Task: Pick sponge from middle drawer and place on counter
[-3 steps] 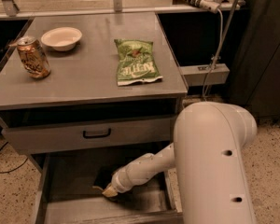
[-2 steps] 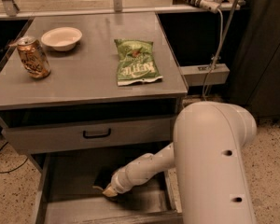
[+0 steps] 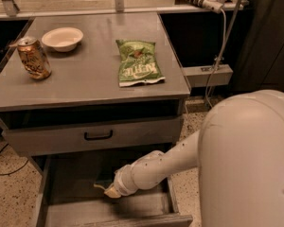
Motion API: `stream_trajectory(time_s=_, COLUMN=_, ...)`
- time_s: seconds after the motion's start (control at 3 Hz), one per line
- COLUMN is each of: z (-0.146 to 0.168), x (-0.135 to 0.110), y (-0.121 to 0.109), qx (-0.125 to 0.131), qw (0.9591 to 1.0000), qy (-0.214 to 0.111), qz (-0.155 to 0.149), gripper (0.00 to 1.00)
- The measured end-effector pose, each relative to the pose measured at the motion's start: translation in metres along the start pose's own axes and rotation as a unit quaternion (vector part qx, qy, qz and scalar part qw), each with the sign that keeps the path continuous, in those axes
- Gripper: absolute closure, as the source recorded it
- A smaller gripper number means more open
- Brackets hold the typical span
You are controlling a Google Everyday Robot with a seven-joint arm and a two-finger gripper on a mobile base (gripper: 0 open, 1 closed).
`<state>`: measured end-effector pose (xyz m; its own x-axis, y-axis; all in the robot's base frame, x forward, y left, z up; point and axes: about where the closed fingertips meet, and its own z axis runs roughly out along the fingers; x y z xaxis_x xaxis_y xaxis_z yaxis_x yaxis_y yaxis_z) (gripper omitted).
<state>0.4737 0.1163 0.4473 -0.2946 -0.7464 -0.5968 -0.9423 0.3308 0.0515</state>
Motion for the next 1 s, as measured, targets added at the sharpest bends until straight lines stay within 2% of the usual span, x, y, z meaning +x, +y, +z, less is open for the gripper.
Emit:
stream_trajectory(time_s=0.33, z=-0.046, x=-0.013, y=0.023, qx=0.009, qw=0.9999, qy=0.002, qz=0.009, gripper=1.00)
stream_trajectory(time_s=0.67, z=-0.098, x=-0.042, y=0.051, qx=0.023, qw=0.9997, qy=0.008, qz=-0.002, gripper=1.00)
stream_trajectory(time_s=1.0, z=-0.097, x=-0.043, y=0.050, qx=0.021, qw=0.9997, qy=0.010, qz=-0.003, gripper=1.00)
